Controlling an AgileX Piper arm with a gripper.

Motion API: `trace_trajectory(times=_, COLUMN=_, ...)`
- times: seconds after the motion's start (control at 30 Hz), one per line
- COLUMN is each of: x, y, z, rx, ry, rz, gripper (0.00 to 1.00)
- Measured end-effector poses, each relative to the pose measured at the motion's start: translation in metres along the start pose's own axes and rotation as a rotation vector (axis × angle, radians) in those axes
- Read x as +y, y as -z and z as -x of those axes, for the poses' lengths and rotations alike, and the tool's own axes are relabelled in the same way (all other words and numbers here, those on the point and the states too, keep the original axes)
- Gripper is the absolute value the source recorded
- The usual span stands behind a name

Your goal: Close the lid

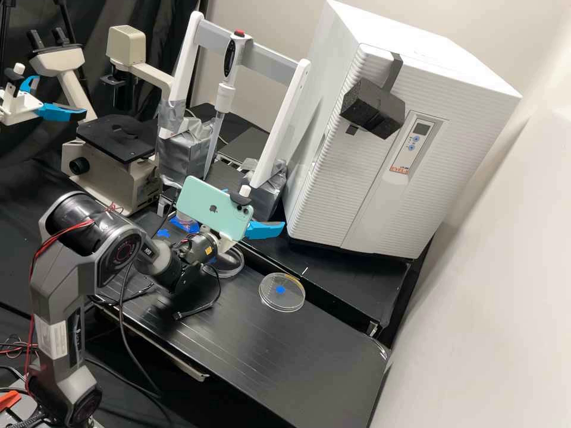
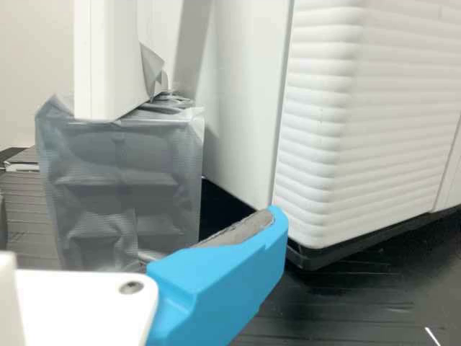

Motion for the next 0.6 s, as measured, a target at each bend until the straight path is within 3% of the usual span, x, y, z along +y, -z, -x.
trace_trajectory(times=0.33, x=0.001, y=-0.002, z=0.003, rx=-0.003, ry=-0.001, rz=0.004, gripper=1.0)
trace_trajectory(times=0.5, x=0.012, y=-0.013, z=0.021, rx=-0.032, ry=-0.024, rz=0.017, gripper=1.0)
trace_trajectory(times=0.6, x=0.023, y=-0.022, z=0.034, rx=-0.056, ry=-0.068, rz=0.006, gripper=1.0)
